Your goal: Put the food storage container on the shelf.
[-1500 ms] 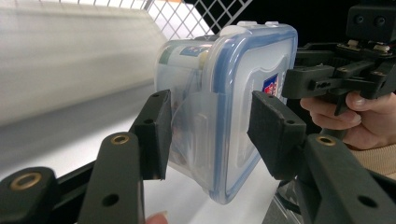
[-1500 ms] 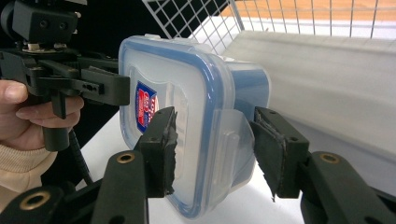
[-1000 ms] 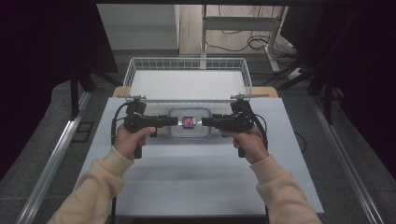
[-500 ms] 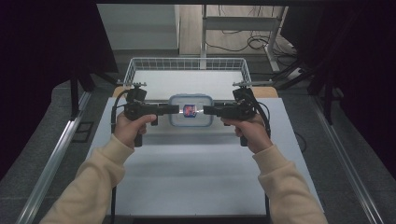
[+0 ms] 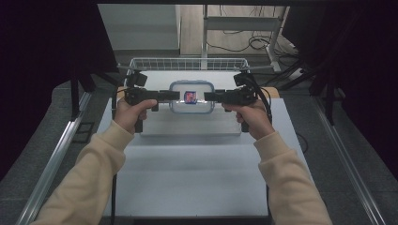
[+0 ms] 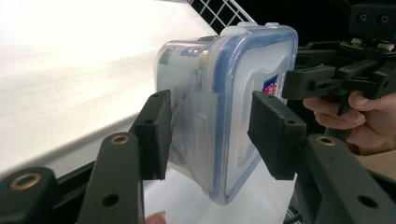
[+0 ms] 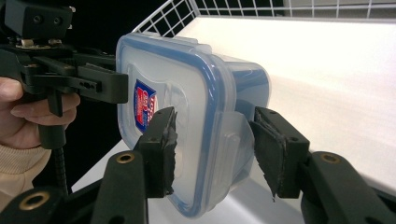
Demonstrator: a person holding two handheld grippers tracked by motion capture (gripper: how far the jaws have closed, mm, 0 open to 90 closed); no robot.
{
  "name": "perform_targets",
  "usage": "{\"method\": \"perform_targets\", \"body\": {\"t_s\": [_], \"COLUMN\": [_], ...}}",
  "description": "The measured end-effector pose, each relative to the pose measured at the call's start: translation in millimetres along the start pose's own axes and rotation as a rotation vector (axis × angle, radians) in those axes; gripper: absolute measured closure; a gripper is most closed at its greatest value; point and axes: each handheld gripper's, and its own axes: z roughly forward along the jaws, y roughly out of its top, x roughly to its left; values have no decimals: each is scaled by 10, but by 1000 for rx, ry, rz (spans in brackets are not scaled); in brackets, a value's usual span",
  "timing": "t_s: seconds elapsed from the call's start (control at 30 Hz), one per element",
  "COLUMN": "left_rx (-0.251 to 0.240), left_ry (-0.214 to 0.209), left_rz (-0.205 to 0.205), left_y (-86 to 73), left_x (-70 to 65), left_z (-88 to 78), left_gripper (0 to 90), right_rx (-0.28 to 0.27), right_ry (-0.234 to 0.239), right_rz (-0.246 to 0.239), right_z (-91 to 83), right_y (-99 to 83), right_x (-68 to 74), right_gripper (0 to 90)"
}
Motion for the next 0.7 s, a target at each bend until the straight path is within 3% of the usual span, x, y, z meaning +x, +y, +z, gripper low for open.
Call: {"method": "perform_targets", "body": {"t_s": [0.33, 0.53, 0.7], "left_rx": [3, 5, 5], "left_ry": [-2, -15, -19], "left_rz": [-12, -56, -75], "left_y": [267, 385, 427], "left_x": [158, 363, 452], "left_z": [56, 132, 169], "left_gripper": [507, 506, 505], "right_rx": [2, 27, 36], "right_ry": [0, 3, -1], "right_rz": [10, 27, 29], "right_z": [96, 235, 301], "right_y": [272, 441, 515], "right_x": [-137, -285, -340], "right_gripper": [504, 504, 504]}}
